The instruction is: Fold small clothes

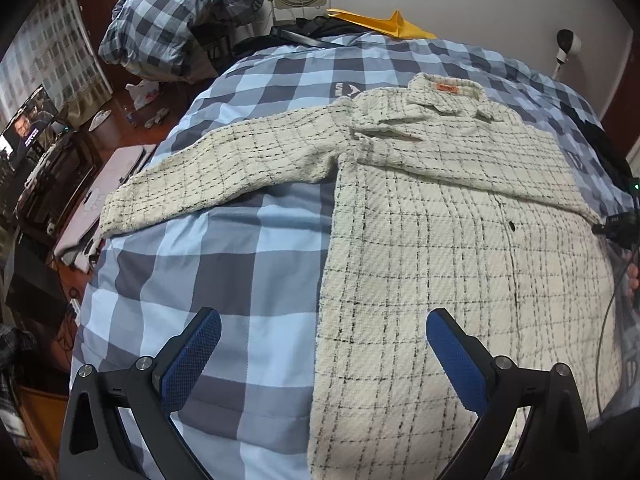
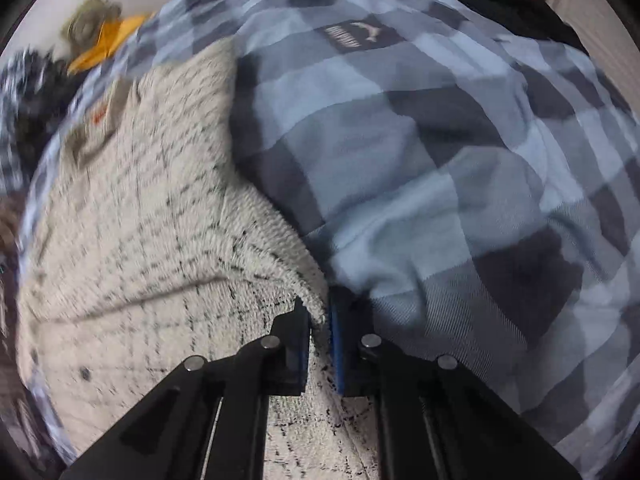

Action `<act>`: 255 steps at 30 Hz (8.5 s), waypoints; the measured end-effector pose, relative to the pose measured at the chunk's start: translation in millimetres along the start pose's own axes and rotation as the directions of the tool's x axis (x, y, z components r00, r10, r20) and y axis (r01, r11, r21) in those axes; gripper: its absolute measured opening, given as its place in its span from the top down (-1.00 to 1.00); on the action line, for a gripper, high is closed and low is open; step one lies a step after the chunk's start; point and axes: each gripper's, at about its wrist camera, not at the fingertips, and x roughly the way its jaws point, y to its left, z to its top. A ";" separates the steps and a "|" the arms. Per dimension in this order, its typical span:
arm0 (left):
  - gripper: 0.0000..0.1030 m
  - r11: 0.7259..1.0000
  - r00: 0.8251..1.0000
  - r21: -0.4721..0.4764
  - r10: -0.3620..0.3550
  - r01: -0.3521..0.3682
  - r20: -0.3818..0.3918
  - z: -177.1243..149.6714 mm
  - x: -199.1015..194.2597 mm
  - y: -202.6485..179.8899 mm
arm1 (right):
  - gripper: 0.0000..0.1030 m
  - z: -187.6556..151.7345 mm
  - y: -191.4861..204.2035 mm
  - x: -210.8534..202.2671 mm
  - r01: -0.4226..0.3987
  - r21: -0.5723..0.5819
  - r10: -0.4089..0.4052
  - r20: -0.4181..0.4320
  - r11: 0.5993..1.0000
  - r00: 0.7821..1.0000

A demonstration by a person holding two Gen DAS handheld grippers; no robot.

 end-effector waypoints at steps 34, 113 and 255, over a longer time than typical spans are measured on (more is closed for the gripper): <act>-1.00 0.746 0.954 -0.599 0.182 -0.292 -0.239 76.7 179.0 373.3 | -0.82 -198.7 208.5 -97.2 -0.248 -0.408 0.242 -0.068 0.879 0.968; -1.00 0.840 0.982 -0.511 -0.129 0.183 0.139 30.9 -20.8 183.7 | -0.65 -118.1 482.7 41.5 -0.348 -0.232 0.258 -0.345 0.908 0.903; -1.00 0.948 1.000 0.317 0.007 -0.009 0.008 -74.9 -39.2 -32.9 | -0.98 -179.1 0.2 -374.8 0.007 -0.444 0.116 0.248 0.896 0.962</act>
